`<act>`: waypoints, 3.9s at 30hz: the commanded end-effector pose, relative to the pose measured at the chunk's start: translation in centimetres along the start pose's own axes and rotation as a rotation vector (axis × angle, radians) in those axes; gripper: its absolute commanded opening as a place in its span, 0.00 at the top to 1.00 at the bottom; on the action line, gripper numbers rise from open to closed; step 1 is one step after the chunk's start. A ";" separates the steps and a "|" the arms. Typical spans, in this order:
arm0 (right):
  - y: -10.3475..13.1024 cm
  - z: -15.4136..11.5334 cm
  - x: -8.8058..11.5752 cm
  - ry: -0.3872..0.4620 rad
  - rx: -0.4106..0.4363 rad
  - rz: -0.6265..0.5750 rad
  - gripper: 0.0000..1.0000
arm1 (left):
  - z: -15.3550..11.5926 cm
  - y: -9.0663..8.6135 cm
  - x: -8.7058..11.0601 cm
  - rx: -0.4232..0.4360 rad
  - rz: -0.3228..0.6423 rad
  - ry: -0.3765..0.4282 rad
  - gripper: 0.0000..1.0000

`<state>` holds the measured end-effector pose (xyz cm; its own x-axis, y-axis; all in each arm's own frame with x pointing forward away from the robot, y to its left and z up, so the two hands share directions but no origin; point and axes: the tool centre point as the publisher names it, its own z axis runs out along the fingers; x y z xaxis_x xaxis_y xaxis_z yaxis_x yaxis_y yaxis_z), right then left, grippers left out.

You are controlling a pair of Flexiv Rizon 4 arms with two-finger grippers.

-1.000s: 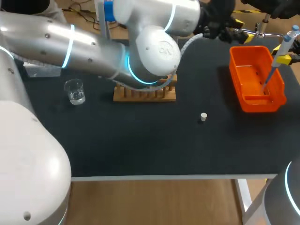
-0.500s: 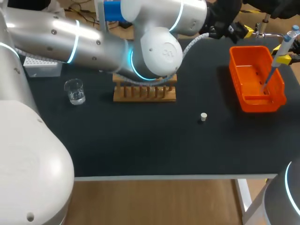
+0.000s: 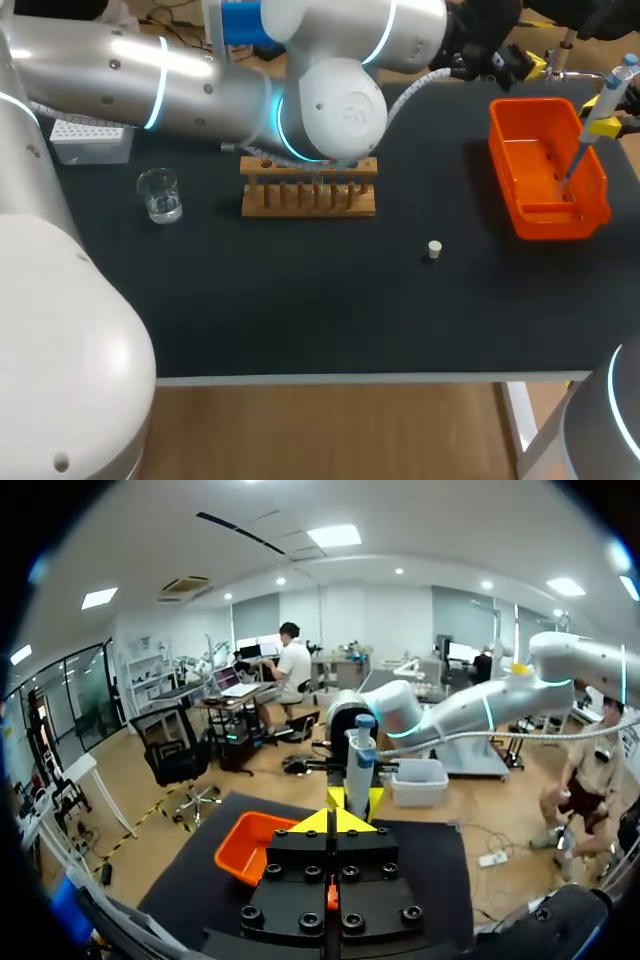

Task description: Invert the test tube, pick up the pipette, mount the tip to pipette, aspirate from beaker and dispense into the tube, eject the tip, return the pipette, and cap with the stopper.

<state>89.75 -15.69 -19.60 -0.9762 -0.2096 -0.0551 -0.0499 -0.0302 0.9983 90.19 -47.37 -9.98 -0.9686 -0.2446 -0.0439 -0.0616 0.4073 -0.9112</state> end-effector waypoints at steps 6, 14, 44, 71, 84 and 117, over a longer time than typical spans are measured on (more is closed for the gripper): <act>-0.1 -0.3 -0.2 0.008 0.000 0.000 1.00 | 1.5 -1.1 0.3 -0.002 -0.001 -0.006 1.00; -0.1 -0.3 -0.2 0.008 0.000 0.000 1.00 | 2.4 -2.1 0.4 0.030 -0.028 0.010 1.00; -0.1 -0.3 -0.2 0.008 0.000 0.000 1.00 | 7.3 -3.8 3.1 0.120 -0.030 0.123 1.00; -0.1 -0.3 -0.2 0.008 0.000 0.000 1.00 | 7.9 -3.3 2.6 0.137 -0.023 0.126 1.00; -0.1 -0.3 -0.2 0.008 0.000 0.000 1.00 | 8.7 -3.5 2.8 0.137 -0.026 0.145 1.00; -0.1 -0.3 -0.2 0.008 0.000 0.000 1.00 | 9.9 -1.6 2.3 0.083 0.001 0.059 1.00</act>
<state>89.69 -15.79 -19.71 -0.9760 -0.2104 -0.0562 -0.0506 -0.0318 0.9982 90.35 -56.86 -12.22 -0.9814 -0.1911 -0.0203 -0.0463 0.3376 -0.9401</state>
